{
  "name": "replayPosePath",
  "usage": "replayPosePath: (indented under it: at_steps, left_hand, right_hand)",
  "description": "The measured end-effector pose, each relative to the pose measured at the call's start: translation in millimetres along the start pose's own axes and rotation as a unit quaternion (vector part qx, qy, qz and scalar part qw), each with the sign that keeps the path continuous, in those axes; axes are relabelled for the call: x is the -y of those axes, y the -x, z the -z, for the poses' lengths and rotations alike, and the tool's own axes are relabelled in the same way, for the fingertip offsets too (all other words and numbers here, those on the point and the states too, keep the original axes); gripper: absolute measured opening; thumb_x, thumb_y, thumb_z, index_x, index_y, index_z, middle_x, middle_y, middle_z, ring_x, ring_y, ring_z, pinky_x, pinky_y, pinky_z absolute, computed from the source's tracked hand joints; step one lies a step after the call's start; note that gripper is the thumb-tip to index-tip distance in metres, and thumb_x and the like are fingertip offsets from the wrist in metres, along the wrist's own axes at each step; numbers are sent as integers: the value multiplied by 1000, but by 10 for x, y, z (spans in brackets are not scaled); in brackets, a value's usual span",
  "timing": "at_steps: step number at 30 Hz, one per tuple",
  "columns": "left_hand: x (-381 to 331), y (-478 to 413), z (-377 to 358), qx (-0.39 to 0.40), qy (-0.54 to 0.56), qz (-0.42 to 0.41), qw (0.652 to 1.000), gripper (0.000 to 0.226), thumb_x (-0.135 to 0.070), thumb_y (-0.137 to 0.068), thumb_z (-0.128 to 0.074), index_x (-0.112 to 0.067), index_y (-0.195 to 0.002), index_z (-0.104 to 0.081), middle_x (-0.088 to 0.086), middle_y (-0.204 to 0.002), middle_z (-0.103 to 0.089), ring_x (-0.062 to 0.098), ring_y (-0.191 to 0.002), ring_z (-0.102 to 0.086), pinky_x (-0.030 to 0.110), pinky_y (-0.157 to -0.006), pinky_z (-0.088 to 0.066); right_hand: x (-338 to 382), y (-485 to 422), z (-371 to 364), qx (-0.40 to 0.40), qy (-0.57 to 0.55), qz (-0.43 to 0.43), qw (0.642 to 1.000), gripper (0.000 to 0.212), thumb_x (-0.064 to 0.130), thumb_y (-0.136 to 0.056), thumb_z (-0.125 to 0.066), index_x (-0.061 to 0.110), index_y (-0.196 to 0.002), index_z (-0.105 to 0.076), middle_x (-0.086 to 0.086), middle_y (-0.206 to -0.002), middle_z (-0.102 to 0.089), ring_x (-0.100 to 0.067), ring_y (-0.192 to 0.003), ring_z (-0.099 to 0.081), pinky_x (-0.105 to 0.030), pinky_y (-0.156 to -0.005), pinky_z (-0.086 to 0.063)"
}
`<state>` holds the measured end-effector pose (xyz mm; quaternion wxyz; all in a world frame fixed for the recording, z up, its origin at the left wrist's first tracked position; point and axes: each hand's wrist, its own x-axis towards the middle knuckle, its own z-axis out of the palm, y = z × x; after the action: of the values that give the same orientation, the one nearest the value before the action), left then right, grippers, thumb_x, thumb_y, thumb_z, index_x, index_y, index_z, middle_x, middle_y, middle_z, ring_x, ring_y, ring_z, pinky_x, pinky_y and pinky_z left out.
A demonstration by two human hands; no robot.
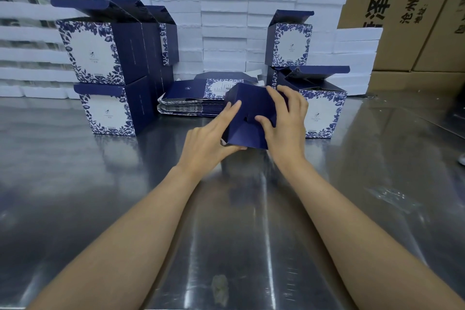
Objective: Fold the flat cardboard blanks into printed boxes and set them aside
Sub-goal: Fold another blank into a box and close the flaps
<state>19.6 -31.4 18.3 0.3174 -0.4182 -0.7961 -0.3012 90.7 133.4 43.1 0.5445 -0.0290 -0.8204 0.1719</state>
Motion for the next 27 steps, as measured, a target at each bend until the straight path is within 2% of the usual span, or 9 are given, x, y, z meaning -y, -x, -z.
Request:
replayPosePath:
  at_steps: [10, 14, 15, 17, 18, 20, 22, 24, 27]
  left_hand:
    - [-2, -1, -9, -14, 0, -19, 1000, 87, -61, -70, -69, -43, -144, -27, -7, -144, -51, 8, -59, -63, 25, -56, -50]
    - [-30, -9, -4, -15, 0, -20, 1000, 86, -65, -70, -65, -43, -144, -27, -7, -144, -51, 8, -60, -64, 24, -56, -50]
    - [-26, -11, -1, -14, 1, -16, 1000, 87, -63, -70, -68, -43, -145, -26, -8, -145, -50, 10, -63, -65, 27, -57, -53]
    - [-12, -13, 15, -6, 16, 3, 1000, 93, -59, -69, -75, -47, -145, -23, -11, -147, -47, 13, -74, -68, 33, -64, -57]
    - [-8, -9, 28, 2, 29, 15, 999, 95, -61, -68, -75, -50, -144, -21, -14, -147, -45, 14, -85, -69, 36, -70, -57]
    - [-18, 5, 53, 19, 52, 32, 998, 95, -74, -65, -65, -55, -144, -15, -18, -148, -43, 9, -111, -62, 32, -82, -55]
    - [-36, 11, 55, 31, 65, 51, 996, 94, -83, -67, -54, -57, -145, -8, -21, -145, -45, 2, -119, -53, 24, -86, -48]
    - [-31, 4, 31, 27, 83, 80, 993, 82, -78, -78, -43, -54, -147, -6, -21, -142, -48, 3, -119, -54, 25, -87, -45]
    - [20, 21, 3, -30, 76, 96, 992, 69, -57, -92, -42, -45, -151, -10, -17, -139, -52, 4, -115, -55, 22, -84, -41]
  right_hand:
    - [-22, 5, -10, -16, 10, -7, 1000, 60, 12, -78, -76, 10, -133, -54, -14, -130, -51, -21, -120, -29, -48, -88, -51]
    - [-64, 8, -16, -23, 3, -10, 1000, 59, 12, -79, -76, 11, -134, -53, -14, -131, -50, -22, -120, -30, -49, -91, -50]
    - [-72, 16, -17, -23, -8, -11, 1000, 58, 14, -81, -75, 12, -134, -53, -13, -133, -48, -21, -122, -31, -45, -97, -47]
    - [-76, 27, -25, -40, -55, -32, 997, 53, 17, -87, -68, 12, -137, -50, -12, -140, -42, -23, -128, -32, -29, -109, -33]
    - [-72, 31, -29, -52, -85, -57, 993, 50, 18, -92, -63, 12, -139, -47, -12, -145, -37, -23, -132, -31, -22, -111, -25]
    - [-59, 39, -31, -51, -149, -126, 979, 48, 19, -98, -48, 15, -145, -38, -7, -151, -29, -18, -139, -25, -17, -111, -17]
    - [-61, 49, -30, -26, -203, -161, 965, 48, 19, -100, -38, 19, -148, -33, 6, -151, -31, -9, -140, -26, -15, -112, -17]
    - [-57, 64, -26, -23, -225, -158, 961, 47, 17, -100, -37, 18, -147, -35, 14, -142, -37, -1, -133, -33, -12, -110, -22]
    - [-37, 77, -32, -25, -225, -127, 966, 47, 16, -98, -40, 19, -145, -36, 6, -130, -44, -4, -120, -45, -18, -103, -34]
